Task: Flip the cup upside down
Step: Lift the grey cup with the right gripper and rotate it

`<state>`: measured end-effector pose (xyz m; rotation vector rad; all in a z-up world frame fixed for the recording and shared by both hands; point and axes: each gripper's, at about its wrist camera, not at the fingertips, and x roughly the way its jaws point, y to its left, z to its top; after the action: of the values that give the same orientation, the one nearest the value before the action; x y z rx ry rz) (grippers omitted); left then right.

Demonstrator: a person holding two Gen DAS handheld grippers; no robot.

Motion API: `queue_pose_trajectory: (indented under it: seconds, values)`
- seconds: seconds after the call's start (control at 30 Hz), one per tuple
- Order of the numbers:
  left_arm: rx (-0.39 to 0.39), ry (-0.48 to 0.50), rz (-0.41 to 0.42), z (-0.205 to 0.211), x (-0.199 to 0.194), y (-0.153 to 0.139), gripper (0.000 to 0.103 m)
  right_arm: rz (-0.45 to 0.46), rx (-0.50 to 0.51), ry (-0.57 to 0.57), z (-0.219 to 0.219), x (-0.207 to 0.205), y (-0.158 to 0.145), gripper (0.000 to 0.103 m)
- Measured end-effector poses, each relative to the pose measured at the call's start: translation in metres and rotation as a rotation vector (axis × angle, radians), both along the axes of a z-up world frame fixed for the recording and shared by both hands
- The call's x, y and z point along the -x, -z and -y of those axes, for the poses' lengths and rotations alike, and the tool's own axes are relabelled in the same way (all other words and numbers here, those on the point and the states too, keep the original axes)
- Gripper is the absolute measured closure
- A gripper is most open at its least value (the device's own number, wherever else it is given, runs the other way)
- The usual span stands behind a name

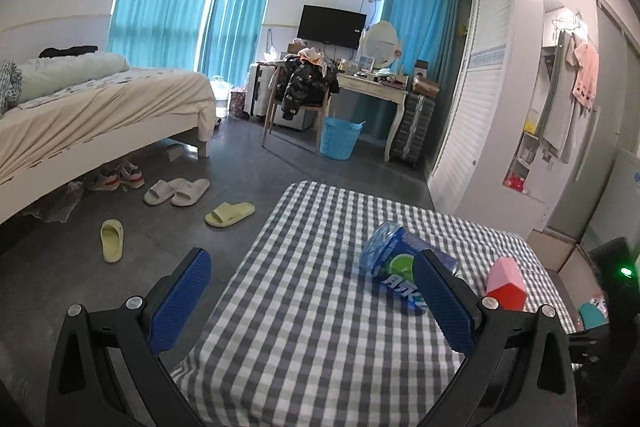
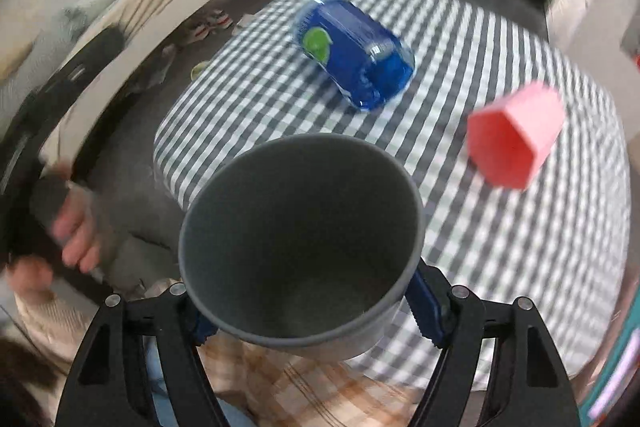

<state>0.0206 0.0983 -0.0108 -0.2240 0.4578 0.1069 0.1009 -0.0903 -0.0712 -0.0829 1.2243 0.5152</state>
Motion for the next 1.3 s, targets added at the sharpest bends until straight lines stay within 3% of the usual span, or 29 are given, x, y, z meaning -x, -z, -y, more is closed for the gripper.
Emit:
queue_pose_trajectory:
  seconds: [0.17,0.37,0.67,0.8,1.07,1.3]
  values:
    - [-0.007,-0.016,-0.026,-0.006,-0.004,0.008,0.000,-0.016,-0.083,0.140,0.012,-0.029,0.016,0.031]
    - [-0.036,-0.001,-0.056,0.005,-0.014,0.017,0.000,0.012,-0.042,0.204,0.013,-0.043,0.036,0.032]
    - [-0.097,0.007,-0.096,0.032,-0.023,0.025,0.000,0.226,0.012,0.196,0.009,-0.022,0.019,0.031]
    - [-0.135,0.013,-0.095,0.051,-0.023,0.022,0.000,0.325,-0.012,0.193,0.016,-0.011,-0.004,0.022]
    - [-0.171,0.053,-0.099,0.104,-0.023,0.013,0.000,0.538,-0.081,0.247,0.070,0.021,-0.042,0.017]
    - [-0.170,0.066,-0.079,0.145,-0.012,0.014,0.000,0.624,-0.092,0.349,0.121,0.041,-0.042,0.017]
